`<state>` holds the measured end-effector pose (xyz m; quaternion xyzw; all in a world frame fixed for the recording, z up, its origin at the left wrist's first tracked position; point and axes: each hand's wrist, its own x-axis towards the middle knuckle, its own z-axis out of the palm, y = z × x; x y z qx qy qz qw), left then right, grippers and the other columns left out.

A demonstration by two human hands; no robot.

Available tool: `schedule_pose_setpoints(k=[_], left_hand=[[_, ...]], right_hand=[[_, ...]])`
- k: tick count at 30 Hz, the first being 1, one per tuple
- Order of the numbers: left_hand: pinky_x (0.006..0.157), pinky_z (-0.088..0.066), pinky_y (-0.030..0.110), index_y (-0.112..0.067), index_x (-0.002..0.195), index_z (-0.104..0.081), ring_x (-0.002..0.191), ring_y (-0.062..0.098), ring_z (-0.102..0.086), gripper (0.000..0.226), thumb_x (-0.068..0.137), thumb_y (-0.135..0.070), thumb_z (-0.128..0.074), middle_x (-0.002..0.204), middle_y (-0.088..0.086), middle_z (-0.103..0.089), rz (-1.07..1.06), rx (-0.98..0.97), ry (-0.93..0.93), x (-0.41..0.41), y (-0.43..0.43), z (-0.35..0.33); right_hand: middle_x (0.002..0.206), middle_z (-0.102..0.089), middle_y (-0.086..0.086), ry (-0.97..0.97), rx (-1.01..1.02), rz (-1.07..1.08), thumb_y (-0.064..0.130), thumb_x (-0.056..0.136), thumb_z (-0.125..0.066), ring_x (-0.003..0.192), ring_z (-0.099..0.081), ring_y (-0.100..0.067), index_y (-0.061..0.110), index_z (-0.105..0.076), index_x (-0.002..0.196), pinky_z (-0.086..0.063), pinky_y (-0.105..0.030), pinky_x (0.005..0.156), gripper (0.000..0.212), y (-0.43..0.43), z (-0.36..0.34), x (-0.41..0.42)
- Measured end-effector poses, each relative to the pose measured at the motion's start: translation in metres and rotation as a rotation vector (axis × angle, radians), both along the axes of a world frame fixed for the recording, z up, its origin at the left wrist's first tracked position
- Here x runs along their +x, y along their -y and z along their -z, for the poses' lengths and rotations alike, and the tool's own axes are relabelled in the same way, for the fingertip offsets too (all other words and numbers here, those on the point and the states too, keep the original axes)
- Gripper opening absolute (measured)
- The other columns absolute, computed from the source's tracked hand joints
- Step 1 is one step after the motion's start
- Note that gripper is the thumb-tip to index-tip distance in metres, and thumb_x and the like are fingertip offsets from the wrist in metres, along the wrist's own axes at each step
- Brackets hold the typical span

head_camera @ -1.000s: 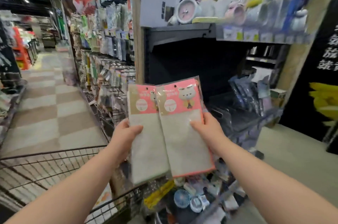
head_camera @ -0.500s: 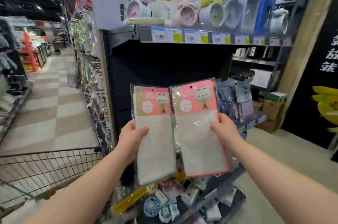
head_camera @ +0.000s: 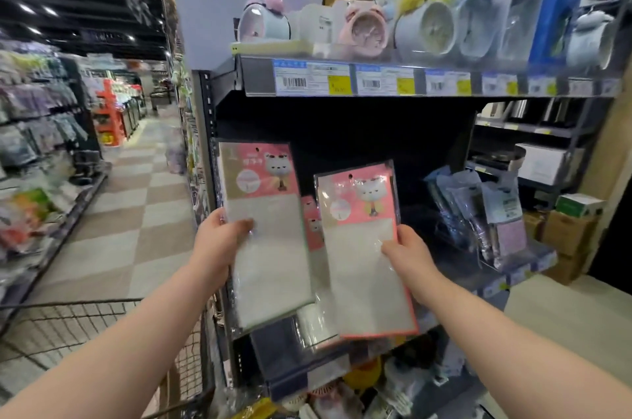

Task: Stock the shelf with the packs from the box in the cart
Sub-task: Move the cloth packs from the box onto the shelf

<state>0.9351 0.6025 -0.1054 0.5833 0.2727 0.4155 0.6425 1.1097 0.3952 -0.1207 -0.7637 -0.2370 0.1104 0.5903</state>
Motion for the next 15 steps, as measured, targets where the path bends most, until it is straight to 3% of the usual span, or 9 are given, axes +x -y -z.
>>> schedule_pose_setpoints(k=[5, 7, 10, 15], left_hand=[[0.040, -0.049, 0.020, -0.014, 0.081, -0.058, 0.044, 0.011, -0.061, 0.023, 0.086, 0.008, -0.055, 0.055, -0.003, -0.067, -0.032, -0.002, 0.038, 0.011, -0.022, -0.004], [0.040, -0.049, 0.020, -0.012, 0.084, -0.058, 0.041, 0.008, -0.060, 0.019, 0.087, 0.007, -0.055, 0.058, 0.001, -0.067, -0.045, -0.007, 0.038, 0.009, -0.028, -0.003], [0.051, -0.053, 0.024, -0.007, 0.097, -0.061, 0.052, 0.013, -0.064, 0.015, 0.087, 0.004, -0.058, 0.078, 0.009, -0.066, -0.079, -0.022, 0.025, 0.002, -0.037, -0.001], [0.056, -0.055, 0.028, -0.011, 0.088, -0.062, 0.061, 0.019, -0.066, 0.015, 0.081, 0.003, -0.062, 0.071, 0.004, -0.070, -0.117, -0.020, 0.077, -0.006, -0.038, -0.001]], right_hand=[[0.093, -0.062, -0.008, -0.048, 0.014, -0.071, -0.001, 0.081, -0.045, 0.078, -0.057, -0.020, 0.012, -0.056, 0.093, -0.045, -0.031, 0.065, 0.021, -0.039, 0.008, 0.020], [0.094, -0.063, -0.008, -0.091, 0.015, -0.106, -0.002, 0.081, -0.045, 0.078, -0.059, -0.020, 0.012, -0.056, 0.094, -0.046, -0.030, 0.064, 0.022, -0.051, 0.015, 0.024], [0.091, -0.065, -0.007, -0.151, 0.006, -0.163, -0.003, 0.082, -0.045, 0.076, -0.061, -0.018, 0.012, -0.058, 0.095, -0.047, -0.028, 0.060, 0.024, -0.062, 0.026, 0.026], [0.094, -0.070, -0.007, -0.213, -0.010, -0.272, 0.000, 0.081, -0.053, 0.081, -0.067, -0.020, 0.011, -0.064, 0.105, -0.052, -0.027, 0.062, 0.028, -0.078, 0.048, 0.034]])
